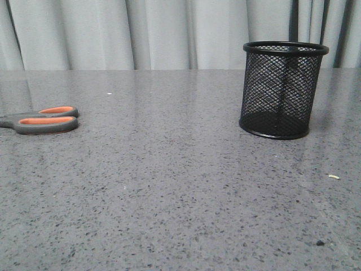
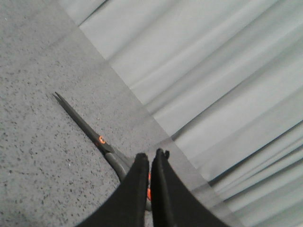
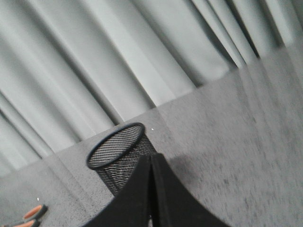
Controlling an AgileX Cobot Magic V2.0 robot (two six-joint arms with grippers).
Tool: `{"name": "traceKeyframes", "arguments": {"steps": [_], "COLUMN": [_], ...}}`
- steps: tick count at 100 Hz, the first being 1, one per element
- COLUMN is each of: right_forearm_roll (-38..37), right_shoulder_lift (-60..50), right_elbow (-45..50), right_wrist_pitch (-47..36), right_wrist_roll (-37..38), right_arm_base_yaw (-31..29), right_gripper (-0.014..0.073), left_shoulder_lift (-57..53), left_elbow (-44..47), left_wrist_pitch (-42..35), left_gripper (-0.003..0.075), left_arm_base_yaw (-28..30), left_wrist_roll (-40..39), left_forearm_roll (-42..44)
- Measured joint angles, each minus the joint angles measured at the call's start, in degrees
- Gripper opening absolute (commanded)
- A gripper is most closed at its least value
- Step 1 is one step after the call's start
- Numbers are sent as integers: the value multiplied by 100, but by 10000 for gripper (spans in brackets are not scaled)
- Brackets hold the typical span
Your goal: Put scissors into bucket
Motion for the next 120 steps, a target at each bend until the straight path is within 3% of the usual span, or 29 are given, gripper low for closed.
{"name": "traceKeyframes", "arguments": {"steps": [11, 22, 30, 35, 41, 50, 72, 120], "right_forearm_roll": [-753, -1683, -2177, -2392, -2493, -2573, -2606, -2606], "right_shoulder_lift": [207, 765, 1171, 1328, 1423, 1454, 1460, 1460], "right_elbow": [-681, -1325, -1757, -1948, -2117, -2231, -2259, -2259], "right_wrist_pitch": [612, 1442, 1835, 1941, 1951, 1863, 1837, 1837], "right_wrist_roll": [-23, -26, -47, -47, -47, -57, -57, -57], "right_arm_base_yaw": [0, 0, 0, 0, 0, 0, 0, 52], "right_gripper": [-65, -15, 109, 209, 344, 458, 466, 466], "left_shoulder_lift": [0, 32, 229, 440, 775, 1340, 2625, 6141], "left_elbow": [-256, -797, -1243, -1485, -1758, -2202, -3081, -5478], "left_wrist_pitch": [383, 686, 874, 1056, 1329, 1942, 2407, 4198], "left_gripper": [18, 171, 307, 355, 365, 365, 365, 365], "left_arm_base_yaw": [0, 0, 0, 0, 0, 0, -438, -2050], "left_wrist_roll": [359, 1009, 1506, 1915, 2374, 3176, 4084, 4334], "left_forearm_roll": [155, 276, 304, 327, 349, 387, 998, 5612]}}
